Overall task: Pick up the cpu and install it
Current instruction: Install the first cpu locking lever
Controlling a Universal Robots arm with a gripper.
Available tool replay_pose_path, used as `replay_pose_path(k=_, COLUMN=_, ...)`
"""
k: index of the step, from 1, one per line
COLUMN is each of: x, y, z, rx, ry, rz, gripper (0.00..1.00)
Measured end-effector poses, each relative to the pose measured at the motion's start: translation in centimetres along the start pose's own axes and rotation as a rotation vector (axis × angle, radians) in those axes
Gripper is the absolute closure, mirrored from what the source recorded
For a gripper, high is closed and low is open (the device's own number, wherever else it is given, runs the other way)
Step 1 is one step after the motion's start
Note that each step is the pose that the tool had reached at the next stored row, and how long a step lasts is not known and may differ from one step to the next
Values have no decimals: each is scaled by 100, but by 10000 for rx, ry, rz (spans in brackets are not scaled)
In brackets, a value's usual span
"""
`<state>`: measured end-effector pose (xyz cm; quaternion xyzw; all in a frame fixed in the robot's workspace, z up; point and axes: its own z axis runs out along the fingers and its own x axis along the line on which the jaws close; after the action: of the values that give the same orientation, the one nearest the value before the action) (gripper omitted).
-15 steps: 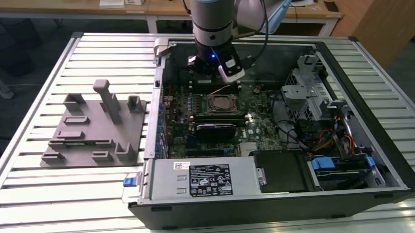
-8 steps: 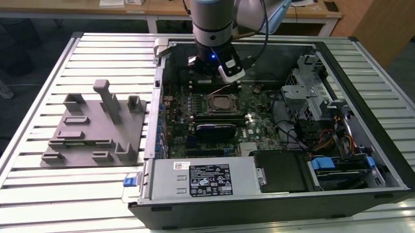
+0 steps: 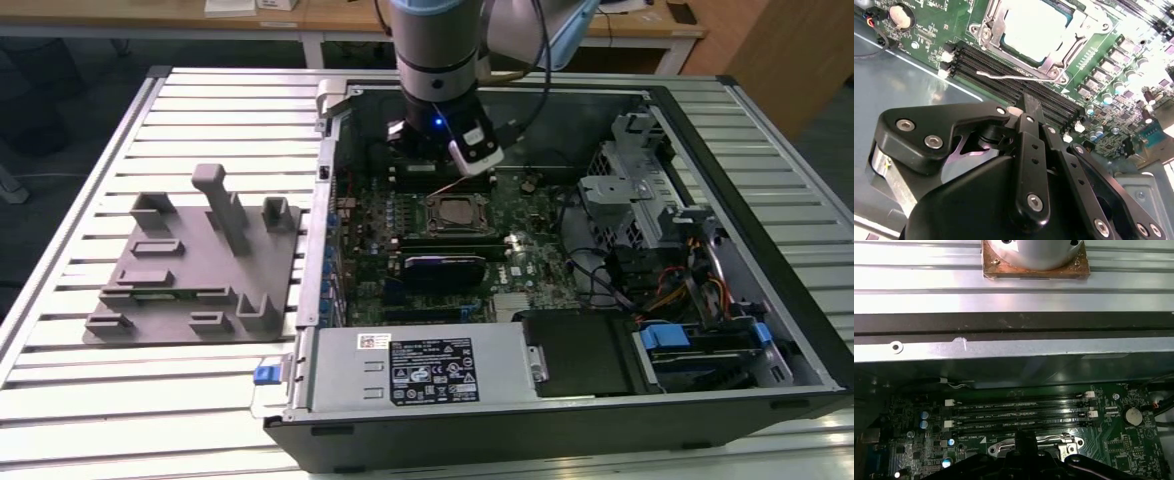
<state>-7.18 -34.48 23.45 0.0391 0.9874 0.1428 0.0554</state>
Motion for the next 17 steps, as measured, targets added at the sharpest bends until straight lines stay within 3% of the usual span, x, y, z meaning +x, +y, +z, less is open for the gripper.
replay_pose_path(k=4, x=3, y=-9, z=30, rx=104, ry=-64, rz=-28, gripper=89)
replay_pose_path(k=8, x=4, y=-16, z=53, rx=252, ry=-232, rz=-72, gripper=89)
replay_pose_path(k=9, x=2, y=-17, z=57, rx=289, ry=-304, rz=-94, gripper=89)
replay_pose_path(k=13, x=3, y=-17, z=63, rx=441, ry=-794, rz=-251, gripper=89)
replay_pose_path(k=14, x=3, y=-17, z=67, rx=470, ry=-883, rz=-279, gripper=89)
replay_pose_path(k=17, x=6, y=-26, z=93, rx=530, ry=-997, rz=-279, gripper=89)
